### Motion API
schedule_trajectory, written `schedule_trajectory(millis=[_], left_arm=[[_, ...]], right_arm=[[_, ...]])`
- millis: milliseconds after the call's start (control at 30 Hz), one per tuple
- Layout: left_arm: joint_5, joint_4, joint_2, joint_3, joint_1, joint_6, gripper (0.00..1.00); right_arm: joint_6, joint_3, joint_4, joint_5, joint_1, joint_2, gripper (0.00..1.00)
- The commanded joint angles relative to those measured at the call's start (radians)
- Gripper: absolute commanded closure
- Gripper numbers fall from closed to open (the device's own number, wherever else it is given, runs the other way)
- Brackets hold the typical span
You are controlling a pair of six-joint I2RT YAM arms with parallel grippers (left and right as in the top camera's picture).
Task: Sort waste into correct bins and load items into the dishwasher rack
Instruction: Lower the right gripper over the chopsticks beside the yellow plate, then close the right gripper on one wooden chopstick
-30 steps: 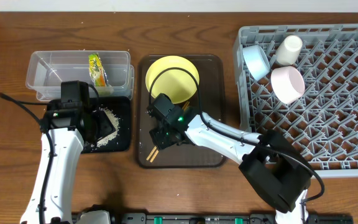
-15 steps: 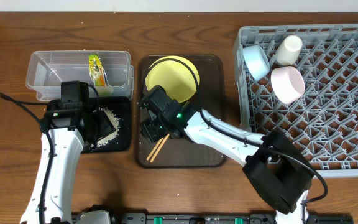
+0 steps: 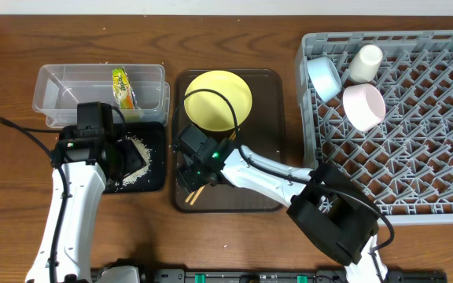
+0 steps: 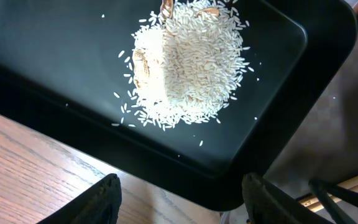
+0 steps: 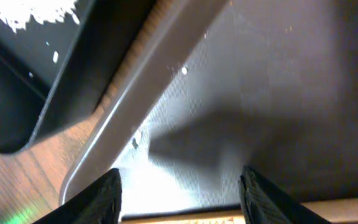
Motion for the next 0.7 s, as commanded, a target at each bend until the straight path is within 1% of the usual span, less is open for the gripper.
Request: schedule_trajectory(millis=[0, 133, 333, 500, 667], left_arm=[[-0.011, -0.004, 0.002, 0.007, 0.005, -0.010, 0.35], [-0.011, -0.004, 0.002, 0.007, 0.005, -0.010, 0.35], [-0.011, -0.004, 0.002, 0.007, 0.005, -0.010, 0.35], [-0.011, -0.004, 0.002, 0.007, 0.005, -0.010, 0.35], [-0.011, -0.004, 0.002, 0.007, 0.005, -0.010, 0.35]], right_arm=[[-0.008, 0.007, -0.048, 0.000, -0.001, 0.015, 0.44], [-0.008, 0.007, -0.159, 0.060, -0.012, 0.015, 0.48], [-0.008, 0.007, -0.286, 0.216, -0.046, 0.014, 0.46], [-0.050, 0.007, -0.333, 0.245, -0.094, 0.012, 0.43], [-0.053, 0.007, -0.349, 0.247, -0.138, 0.007, 0.43]])
